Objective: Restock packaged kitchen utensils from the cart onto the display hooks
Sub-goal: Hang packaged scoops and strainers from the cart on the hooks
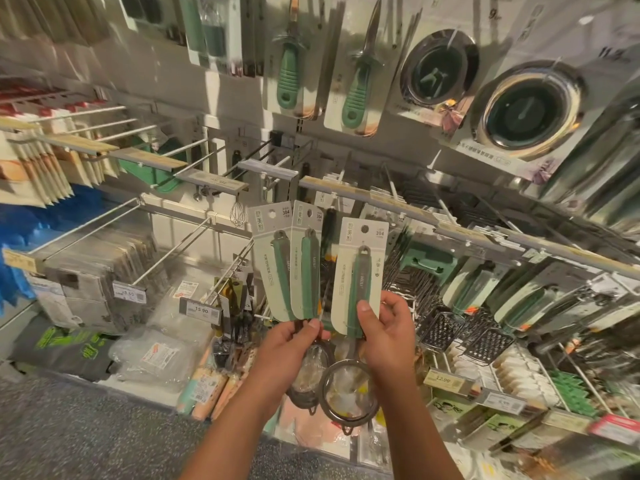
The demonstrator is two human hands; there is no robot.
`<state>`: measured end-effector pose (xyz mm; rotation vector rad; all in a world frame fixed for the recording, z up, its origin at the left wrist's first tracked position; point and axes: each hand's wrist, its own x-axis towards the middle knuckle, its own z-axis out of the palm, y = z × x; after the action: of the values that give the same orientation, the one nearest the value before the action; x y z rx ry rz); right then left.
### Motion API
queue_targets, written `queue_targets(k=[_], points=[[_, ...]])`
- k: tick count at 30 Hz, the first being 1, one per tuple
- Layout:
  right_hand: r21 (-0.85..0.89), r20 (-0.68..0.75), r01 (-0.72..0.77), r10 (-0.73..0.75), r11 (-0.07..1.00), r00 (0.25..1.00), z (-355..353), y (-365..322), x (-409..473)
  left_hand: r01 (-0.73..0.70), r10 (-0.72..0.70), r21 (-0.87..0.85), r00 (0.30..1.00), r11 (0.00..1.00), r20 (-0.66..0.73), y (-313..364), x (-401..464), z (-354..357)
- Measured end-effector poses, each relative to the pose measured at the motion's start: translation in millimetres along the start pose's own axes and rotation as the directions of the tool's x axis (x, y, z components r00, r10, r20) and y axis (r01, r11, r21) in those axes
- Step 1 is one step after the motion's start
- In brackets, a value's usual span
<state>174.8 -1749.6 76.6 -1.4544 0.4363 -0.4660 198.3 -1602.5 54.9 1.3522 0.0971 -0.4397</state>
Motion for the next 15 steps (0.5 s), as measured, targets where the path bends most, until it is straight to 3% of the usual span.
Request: queue_targets(k=[6, 15], points=[[0.041, -0.141, 0.033, -0.027, 0.999, 0.99, -10, -1, 2, 0.003, -0.003, -0.002, 1.0, 1.0, -0.013, -4, 1, 1], [0.016, -0.154, 0.024, -0.021, 1.0, 0.988, -7, -11, 17, 0.021, -0.021, -0.009, 0.999, 1.0, -0.032, -1, -2, 1]])
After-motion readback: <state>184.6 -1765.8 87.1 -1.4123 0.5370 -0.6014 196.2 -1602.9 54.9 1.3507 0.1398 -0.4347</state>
